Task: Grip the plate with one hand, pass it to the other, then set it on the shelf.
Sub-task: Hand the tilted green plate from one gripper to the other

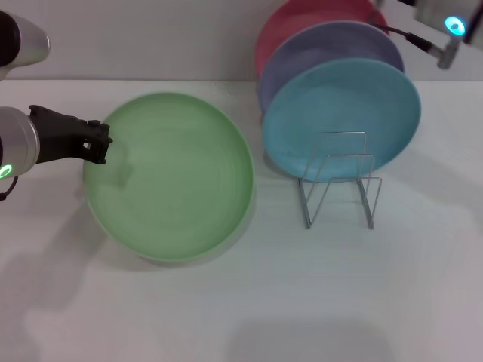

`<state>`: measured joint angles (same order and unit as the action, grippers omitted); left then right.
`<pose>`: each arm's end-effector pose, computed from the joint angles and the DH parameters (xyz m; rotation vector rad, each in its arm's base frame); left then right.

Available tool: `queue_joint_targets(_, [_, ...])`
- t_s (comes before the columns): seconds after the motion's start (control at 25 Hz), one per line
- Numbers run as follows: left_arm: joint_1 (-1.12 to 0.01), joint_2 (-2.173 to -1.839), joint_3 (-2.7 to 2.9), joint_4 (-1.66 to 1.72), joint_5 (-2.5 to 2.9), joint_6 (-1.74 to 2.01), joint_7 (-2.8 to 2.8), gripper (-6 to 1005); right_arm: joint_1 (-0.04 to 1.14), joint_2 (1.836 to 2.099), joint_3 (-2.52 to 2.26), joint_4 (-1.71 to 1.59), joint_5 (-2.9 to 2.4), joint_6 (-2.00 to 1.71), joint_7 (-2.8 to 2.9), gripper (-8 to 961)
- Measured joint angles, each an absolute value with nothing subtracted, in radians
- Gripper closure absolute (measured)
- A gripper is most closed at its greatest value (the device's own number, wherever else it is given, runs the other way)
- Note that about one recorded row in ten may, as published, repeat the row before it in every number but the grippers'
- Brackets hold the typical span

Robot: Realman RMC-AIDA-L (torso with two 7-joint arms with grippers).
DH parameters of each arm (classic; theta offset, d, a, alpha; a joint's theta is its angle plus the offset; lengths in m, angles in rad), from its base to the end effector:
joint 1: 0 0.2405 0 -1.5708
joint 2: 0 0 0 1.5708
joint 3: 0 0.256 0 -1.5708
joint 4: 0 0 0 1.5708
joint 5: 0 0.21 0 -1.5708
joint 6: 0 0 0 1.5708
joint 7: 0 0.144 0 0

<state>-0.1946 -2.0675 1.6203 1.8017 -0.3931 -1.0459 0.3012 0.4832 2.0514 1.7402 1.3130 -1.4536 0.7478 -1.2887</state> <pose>-0.1748 0.3385 0.0409 -2.1313 -0.7541 0.0270 0.0888 0.4080 0.0511 -2.2621 0.4327 0.9598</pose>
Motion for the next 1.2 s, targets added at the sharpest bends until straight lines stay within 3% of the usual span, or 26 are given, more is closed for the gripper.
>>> queue_joint_targets(0.24, [-0.200,-2.068,1.626,1.803,-0.396,-1.042,0.301,967,0.656,2.037,1.736,1.504,-2.129,0.993,-0.548,129])
queue_joint_targets(0.36, [-0.201,-2.067,1.626,1.806,-0.397,-1.042,0.301,967,0.786,2.023,1.753,1.478,-2.253,1.176,-0.393,129])
queue_joint_targets(0.48, [-0.200,-2.066,1.627,1.816,-0.397,-1.042,0.301,967,0.856,2.028,1.757,1.448,-2.343,1.259,-0.362,130])
queue_joint_targets(1.2, [-0.192,-2.066,1.626,1.841,-0.403,-1.049,0.304,966,0.933,2.048,1.657,1.232,-2.440,1.182,-0.374,129])
